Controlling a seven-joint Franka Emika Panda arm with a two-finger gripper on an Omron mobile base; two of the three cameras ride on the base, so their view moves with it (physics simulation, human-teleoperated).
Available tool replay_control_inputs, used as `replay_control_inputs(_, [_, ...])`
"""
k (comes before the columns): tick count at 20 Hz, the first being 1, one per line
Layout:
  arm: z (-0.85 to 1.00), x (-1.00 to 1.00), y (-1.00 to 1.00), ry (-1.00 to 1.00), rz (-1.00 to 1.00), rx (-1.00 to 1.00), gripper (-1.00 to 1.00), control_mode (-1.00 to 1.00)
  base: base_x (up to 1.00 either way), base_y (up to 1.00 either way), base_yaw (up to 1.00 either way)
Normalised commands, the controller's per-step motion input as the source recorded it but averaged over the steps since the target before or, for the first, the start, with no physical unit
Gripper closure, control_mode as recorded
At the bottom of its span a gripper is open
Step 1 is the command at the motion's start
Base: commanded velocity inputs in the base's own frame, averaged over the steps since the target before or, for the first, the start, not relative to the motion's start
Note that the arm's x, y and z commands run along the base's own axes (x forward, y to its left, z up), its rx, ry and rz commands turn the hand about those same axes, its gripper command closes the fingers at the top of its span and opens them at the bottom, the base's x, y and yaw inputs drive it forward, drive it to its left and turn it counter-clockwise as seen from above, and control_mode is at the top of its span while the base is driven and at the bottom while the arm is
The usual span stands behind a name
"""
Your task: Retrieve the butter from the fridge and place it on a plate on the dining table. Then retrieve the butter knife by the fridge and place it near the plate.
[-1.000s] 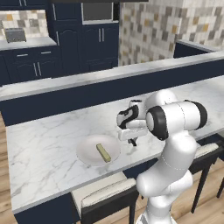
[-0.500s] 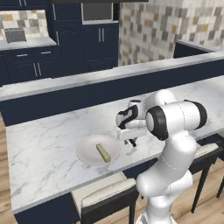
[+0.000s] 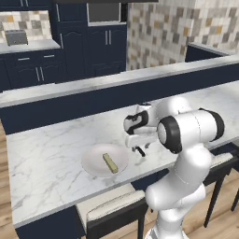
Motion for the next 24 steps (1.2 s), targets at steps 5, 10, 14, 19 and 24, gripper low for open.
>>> replay_control_inputs(5, [0.48, -0.52, 0.0, -0.01, 0.0, -0.05, -1.0, -1.0, 0.0, 0.0, 0.0])
replay_control_inputs(10, [0.39, -0.91, 0.0, -0.05, 0.01, -0.05, -1.0, -1.0, 0.0, 0.0, 0.0])
replay_control_inputs(14, [0.51, -0.95, -0.13, -0.11, 0.03, 0.0, -1.0, -1.0, 0.0, 0.0, 0.0])
replay_control_inputs(19, [0.68, -0.47, -0.09, -0.02, 0.03, -0.03, -1.0, -1.0, 0.0, 0.0, 0.0])
replay_control_inputs(24, [0.37, -0.26, -0.14, 0.0, 0.01, -0.03, -1.0, -1.0, 0.0, 0.0, 0.0])
